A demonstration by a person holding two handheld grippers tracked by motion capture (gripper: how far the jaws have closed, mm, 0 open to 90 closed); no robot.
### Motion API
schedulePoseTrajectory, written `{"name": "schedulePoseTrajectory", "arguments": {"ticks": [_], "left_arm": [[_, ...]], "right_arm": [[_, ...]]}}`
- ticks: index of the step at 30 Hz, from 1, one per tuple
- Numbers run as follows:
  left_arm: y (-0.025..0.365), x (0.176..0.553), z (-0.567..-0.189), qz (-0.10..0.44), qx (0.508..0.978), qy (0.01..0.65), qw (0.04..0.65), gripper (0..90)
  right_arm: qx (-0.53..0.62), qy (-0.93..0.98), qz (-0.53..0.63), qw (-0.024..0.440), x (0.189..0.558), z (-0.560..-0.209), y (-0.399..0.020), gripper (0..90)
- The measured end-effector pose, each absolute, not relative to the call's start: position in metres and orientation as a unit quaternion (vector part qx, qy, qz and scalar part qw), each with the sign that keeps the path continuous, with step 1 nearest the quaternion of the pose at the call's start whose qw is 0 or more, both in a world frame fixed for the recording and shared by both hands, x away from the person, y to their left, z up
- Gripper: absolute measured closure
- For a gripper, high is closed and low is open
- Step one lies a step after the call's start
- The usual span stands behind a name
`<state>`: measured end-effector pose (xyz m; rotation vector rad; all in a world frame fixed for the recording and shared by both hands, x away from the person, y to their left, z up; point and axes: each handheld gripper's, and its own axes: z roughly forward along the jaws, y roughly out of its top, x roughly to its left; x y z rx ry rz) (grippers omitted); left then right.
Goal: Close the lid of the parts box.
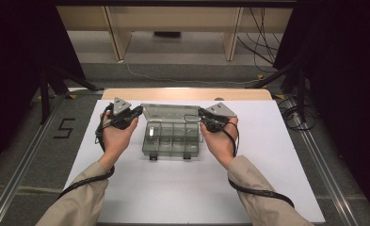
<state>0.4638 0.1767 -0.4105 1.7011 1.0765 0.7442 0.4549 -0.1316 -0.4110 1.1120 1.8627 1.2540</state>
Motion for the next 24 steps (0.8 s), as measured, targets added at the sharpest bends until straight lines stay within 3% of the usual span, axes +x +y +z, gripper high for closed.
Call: {"name": "schedulePoseTrajectory", "arguments": {"ticks": [24], "left_arm": [[0.1779,0.4556,-0.4143,0.312,0.704,0.428,0.474,87.2]], "right_arm": [[0.414,0.708,0.476,0.318,0.4476,-0.4143,-0.1325,85.3]]}}
